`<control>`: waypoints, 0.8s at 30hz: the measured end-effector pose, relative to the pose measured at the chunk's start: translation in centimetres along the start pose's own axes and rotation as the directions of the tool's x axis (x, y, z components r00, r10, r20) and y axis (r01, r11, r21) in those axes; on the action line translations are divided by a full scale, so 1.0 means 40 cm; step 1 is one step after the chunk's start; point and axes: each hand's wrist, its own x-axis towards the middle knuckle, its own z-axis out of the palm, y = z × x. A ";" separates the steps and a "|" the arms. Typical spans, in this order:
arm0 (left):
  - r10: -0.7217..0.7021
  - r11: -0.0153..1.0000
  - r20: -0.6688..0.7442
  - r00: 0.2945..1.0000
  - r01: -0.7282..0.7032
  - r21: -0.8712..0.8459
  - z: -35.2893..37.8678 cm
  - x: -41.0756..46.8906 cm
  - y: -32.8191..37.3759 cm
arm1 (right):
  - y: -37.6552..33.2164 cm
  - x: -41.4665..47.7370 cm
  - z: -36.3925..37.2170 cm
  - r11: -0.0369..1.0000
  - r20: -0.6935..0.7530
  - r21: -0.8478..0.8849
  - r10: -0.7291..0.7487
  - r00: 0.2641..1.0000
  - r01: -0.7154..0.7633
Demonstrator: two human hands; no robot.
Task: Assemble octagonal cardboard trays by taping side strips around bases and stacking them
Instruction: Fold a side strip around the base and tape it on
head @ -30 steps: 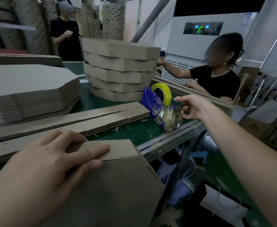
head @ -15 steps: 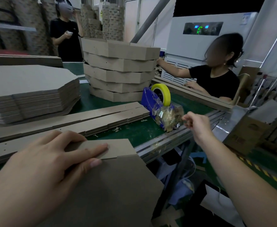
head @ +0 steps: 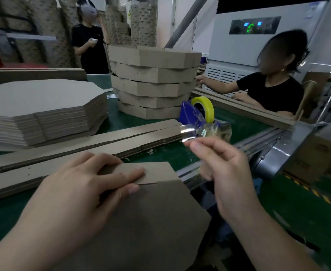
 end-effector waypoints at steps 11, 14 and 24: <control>0.053 0.994 0.014 0.998 -0.054 0.092 -0.013 -0.006 -0.001 | 0.022 -0.143 0.188 0.880 -0.032 0.369 0.335 0.942 -0.300; 0.059 0.995 0.010 0.998 -0.059 0.084 -0.016 -0.008 0.001 | 0.025 -0.147 0.198 0.877 -0.059 0.376 0.344 0.937 -0.298; 0.089 0.992 -0.004 0.996 -0.088 0.087 -0.010 -0.007 0.010 | 0.027 -0.157 0.214 0.845 -0.139 0.351 0.473 0.870 -0.404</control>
